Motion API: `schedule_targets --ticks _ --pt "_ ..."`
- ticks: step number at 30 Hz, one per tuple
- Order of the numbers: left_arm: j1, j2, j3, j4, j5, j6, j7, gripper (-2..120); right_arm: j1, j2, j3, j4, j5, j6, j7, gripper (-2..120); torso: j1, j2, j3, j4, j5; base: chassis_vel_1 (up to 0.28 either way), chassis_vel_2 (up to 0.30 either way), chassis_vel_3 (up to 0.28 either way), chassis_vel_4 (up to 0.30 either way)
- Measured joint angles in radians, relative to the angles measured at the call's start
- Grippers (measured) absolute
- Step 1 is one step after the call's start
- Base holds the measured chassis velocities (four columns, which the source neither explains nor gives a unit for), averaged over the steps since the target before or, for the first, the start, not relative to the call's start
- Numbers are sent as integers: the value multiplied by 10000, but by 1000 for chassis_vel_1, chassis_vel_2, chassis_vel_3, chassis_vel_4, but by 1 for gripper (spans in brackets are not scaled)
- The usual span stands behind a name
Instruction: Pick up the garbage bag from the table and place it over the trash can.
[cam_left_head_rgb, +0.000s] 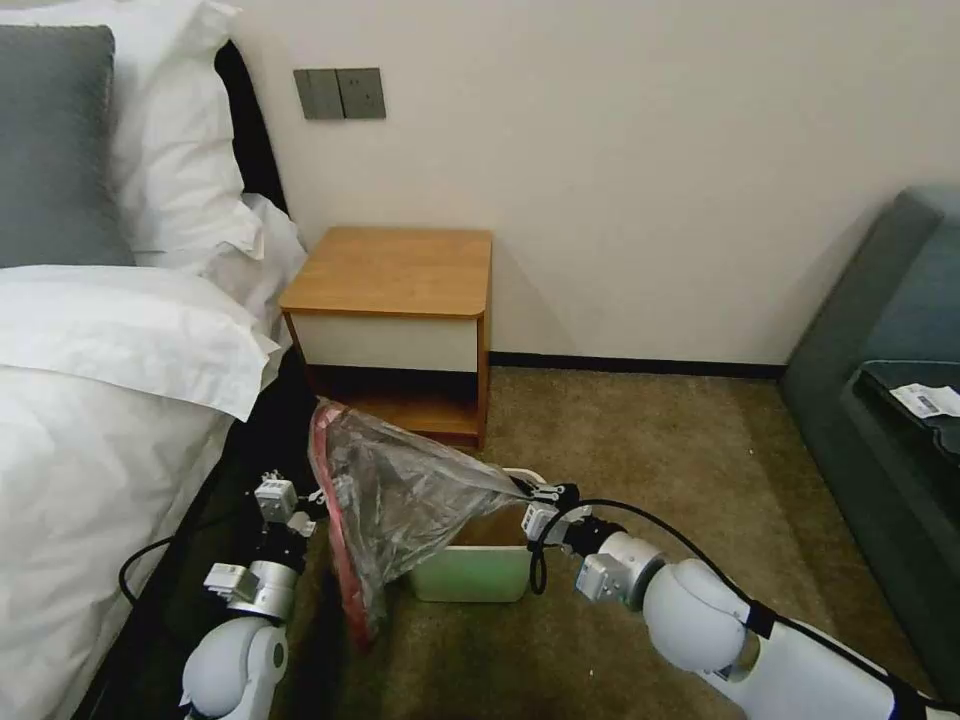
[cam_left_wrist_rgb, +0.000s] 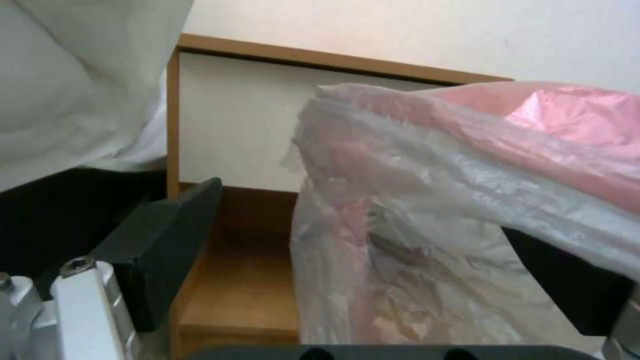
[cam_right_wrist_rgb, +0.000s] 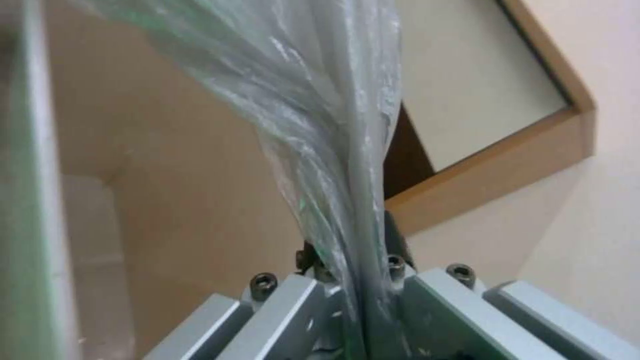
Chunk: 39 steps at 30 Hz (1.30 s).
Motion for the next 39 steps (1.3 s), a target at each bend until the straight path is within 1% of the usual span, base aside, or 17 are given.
schedule_targets --ticks 1,2,7,8,9,11,13,14,18,20,23,24,27,30,31,34,39 --pt "0 0 0 0 0 0 0 97 0 0 0 0 0 0 0 0 0 0 0 0 0 0 0 0 0" --pt "-3 86 -36 -10 3 9 0 97 52 -49 30 -2 83 4 -394 0 0 0 0 0 0 0 0 0 0" --pt "-7 137 -49 -38 3 17 0 97 110 -65 30 -30 106 29 -623 0 0 0 0 0 0 0 0 0 0" --pt "-4 178 -46 -41 3 20 -5 97 173 -62 11 -96 157 69 -807 3 0 0 0 0 0 0 0 0 0" --pt "25 237 -26 -41 7 22 -21 97 272 -49 -62 -169 174 76 -953 13 0 0 0 0 0 0 0 0 0" --pt "48 273 -5 -41 16 40 -34 97 357 -49 -113 -206 182 76 -1028 14 0 0 0 0 1 0 0 0 0" --pt "82 364 91 -41 69 127 -101 97 572 -65 -141 -257 192 108 -1360 25 0 0 0 0 0 0 0 0 0" --pt "82 364 91 -41 69 127 -101 97 572 -65 -141 -257 192 108 -1360 25 0 0 0 0 0 0 0 0 0" --pt "64 413 253 21 198 198 -176 97 946 -82 -277 -317 196 162 -1708 43 0 0 1 1 0 0 0 0 0" --pt "56 413 277 27 211 209 -185 97 980 -82 -289 -324 198 172 -1748 47 0 0 0 0 0 0 0 0 0" --pt "14 426 356 78 252 248 -218 97 1028 -79 -347 -424 194 268 -1855 62 0 0 1 0 -1 0 0 0 0" --pt "14 426 356 78 252 248 -218 97 1028 -79 -347 -424 194 268 -1855 62 0 0 1 0 -1 0 0 0 0" --pt "-9 463 368 95 256 250 -233 97 1027 -71 -349 -465 189 323 -1884 70 0 0 0 0 0 0 0 0 0" --pt "-69 546 336 103 248 255 -267 97 1023 -18 -323 -516 199 412 -1904 86 0 0 1 0 0 0 0 0 0" --pt "-69 546 336 103 248 255 -267 97 1023 -18 -323 -516 199 412 -1904 86 0 0 1 0 0 0 0 0 0" --pt "-136 588 276 145 227 256 -310 97 1059 109 -291 -652 305 534 -1875 98 0 0 0 0 0 0 0 0 0" --pt "-154 617 169 169 200 230 -324 97 1099 293 -316 -779 523 613 -1762 100 0 0 0 0 0 0 0 0 0"
